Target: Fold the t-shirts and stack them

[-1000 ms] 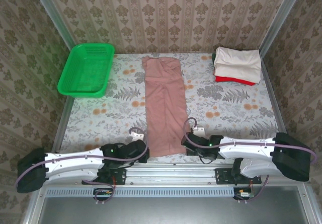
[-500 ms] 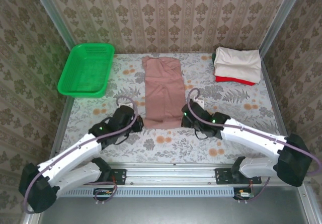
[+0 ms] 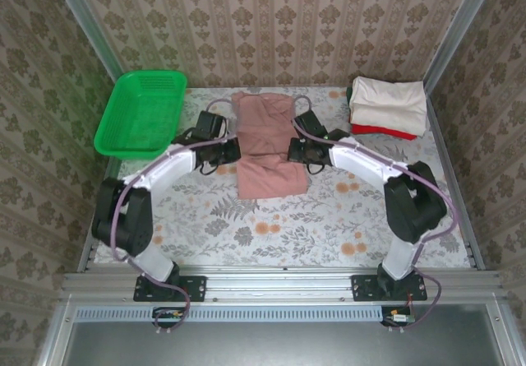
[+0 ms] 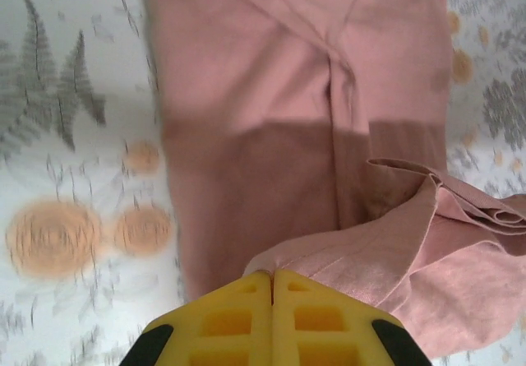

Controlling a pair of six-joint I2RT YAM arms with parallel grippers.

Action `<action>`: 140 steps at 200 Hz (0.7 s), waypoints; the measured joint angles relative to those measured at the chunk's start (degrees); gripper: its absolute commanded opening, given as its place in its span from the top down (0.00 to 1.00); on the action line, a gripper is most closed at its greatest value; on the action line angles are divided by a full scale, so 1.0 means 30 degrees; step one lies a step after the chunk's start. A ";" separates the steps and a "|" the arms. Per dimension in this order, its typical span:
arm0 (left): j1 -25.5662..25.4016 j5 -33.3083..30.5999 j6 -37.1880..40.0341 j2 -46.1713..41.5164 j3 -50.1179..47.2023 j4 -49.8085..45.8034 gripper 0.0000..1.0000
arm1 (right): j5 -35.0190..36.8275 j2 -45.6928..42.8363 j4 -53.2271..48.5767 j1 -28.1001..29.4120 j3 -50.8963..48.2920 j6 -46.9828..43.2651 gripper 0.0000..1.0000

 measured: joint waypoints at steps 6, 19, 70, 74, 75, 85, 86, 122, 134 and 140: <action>0.0262 0.0211 0.0146 0.0663 0.0554 -0.0007 1.00 | -0.0233 0.0503 -0.0044 -0.0175 0.0525 -0.0189 1.00; 0.0721 0.0597 0.0444 0.1989 0.1647 -0.0124 1.00 | -0.0605 0.1501 -0.0109 -0.0525 0.1574 -0.0517 1.00; 0.1625 0.1887 0.1195 0.5741 0.5661 -0.1275 1.00 | -0.1887 0.4036 -0.0466 -0.1632 0.4379 -0.1275 1.00; 0.1647 0.1945 0.1246 0.6054 0.6018 -0.1362 1.00 | -0.1938 0.4240 -0.0488 -0.1690 0.4634 -0.1297 1.00; 0.1654 0.1945 0.1268 0.6105 0.6076 -0.1362 1.00 | -0.2004 0.4342 -0.0503 -0.1727 0.4736 -0.1333 1.00; 0.1756 0.2018 0.1355 0.6798 0.6805 -0.1537 1.00 | -0.2280 0.4983 -0.0554 -0.1945 0.5435 -0.1413 0.98; 0.1756 0.2025 0.1355 0.6856 0.6863 -0.1559 1.00 | -0.2288 0.5027 -0.0561 -0.1960 0.5486 -0.1413 0.97; 0.2208 0.2273 0.1530 0.8298 0.7919 -0.2266 0.74 | -0.2863 0.6776 -0.1005 -0.2565 0.6921 -0.1865 0.63; 0.2280 0.2302 0.1574 0.8590 0.8284 -0.2557 0.71 | -0.2849 0.7067 -0.1450 -0.2703 0.7264 -0.2142 0.58; 0.2331 0.2295 0.1617 0.8626 0.8408 -0.2659 0.69 | -0.2834 0.7074 -0.1647 -0.2739 0.7337 -0.2208 0.58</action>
